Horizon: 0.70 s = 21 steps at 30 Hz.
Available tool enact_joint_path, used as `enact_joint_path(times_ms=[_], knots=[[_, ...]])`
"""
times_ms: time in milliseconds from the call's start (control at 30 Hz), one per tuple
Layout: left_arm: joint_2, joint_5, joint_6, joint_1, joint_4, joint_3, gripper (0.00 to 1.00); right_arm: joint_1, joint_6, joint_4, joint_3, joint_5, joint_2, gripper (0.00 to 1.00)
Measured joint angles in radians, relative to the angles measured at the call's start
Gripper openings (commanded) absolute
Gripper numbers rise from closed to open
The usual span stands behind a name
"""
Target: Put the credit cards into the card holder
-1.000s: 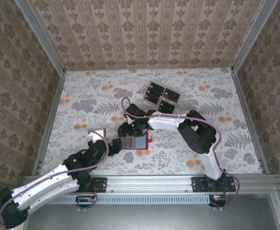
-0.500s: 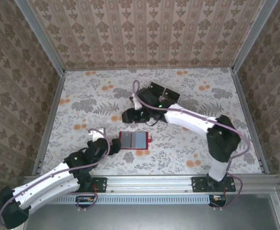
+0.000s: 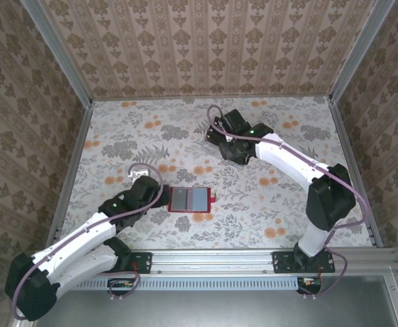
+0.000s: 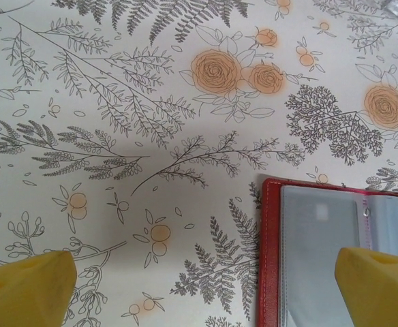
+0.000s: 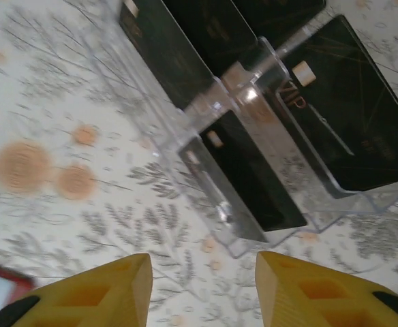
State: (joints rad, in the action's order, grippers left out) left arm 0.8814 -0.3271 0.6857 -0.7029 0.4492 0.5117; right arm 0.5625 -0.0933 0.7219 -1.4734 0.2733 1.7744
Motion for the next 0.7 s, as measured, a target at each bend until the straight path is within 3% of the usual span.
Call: enact_joint_path(times_ms=[300,700], knots=[[0.079,0.056,-0.037,0.026,-0.004,0.033,1.0,-0.003,0.096,0.027,-0.058,0.116,0.165,0.38],[0.079,0.09,-0.052,0.057,-0.008,0.033,1.0,-0.004,0.122,0.028,-0.091,0.139,0.255,0.35]])
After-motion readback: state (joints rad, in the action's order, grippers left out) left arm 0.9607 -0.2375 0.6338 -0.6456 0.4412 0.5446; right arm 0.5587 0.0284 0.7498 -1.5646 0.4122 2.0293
